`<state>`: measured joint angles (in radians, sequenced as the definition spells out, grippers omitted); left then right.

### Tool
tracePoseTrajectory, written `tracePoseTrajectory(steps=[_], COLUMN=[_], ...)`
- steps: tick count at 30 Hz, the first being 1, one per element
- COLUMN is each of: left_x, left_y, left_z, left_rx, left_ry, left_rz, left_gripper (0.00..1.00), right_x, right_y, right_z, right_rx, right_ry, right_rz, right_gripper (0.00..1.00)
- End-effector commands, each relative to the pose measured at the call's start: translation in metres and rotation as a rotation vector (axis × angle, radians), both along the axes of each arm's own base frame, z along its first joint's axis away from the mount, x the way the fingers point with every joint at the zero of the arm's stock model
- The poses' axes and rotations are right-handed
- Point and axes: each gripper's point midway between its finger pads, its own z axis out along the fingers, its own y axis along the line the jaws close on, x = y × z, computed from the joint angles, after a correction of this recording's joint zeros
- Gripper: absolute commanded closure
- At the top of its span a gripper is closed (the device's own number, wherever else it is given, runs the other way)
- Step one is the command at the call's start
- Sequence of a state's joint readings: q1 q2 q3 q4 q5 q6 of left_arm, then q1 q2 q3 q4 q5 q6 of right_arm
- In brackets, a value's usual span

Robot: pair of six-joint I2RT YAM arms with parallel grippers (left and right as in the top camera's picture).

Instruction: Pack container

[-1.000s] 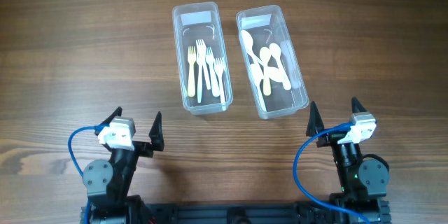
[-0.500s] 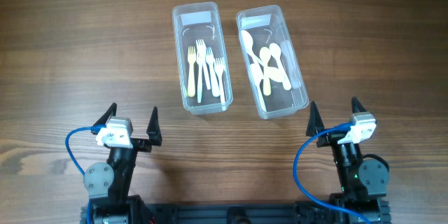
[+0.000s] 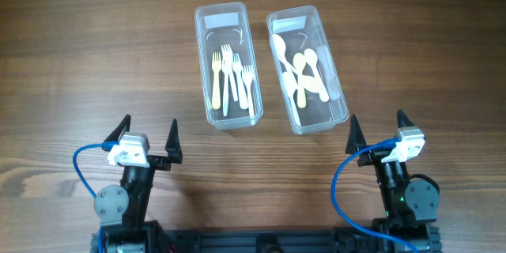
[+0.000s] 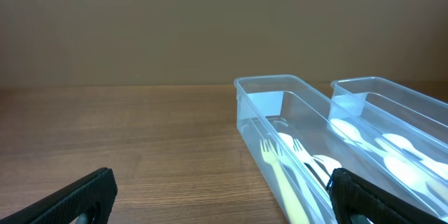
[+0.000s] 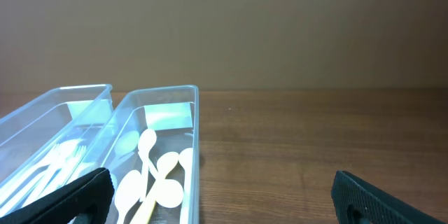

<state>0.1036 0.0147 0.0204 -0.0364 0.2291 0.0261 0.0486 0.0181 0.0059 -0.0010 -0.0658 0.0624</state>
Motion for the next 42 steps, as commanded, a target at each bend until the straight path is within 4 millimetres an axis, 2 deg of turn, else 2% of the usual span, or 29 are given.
tracePoseTrajectory(steps=[1,42], left_x=[0.0003,0.0003], left_y=[0.0004,0.0004], left_z=[-0.0047,-0.0097], left_rx=[0.023,0.021], left_ry=[0.001,0.022], left_rz=[0.004,0.004], left_gripper=[0.00,0.00], right_x=[-0.0001,-0.0001], right_y=[-0.0035,-0.0035], right_z=[0.0023,0.0023], right_rx=[-0.007,-0.007], right_ry=[-0.011,-0.011], right_rz=[-0.019,-0.019], right_gripper=[0.00,0.00])
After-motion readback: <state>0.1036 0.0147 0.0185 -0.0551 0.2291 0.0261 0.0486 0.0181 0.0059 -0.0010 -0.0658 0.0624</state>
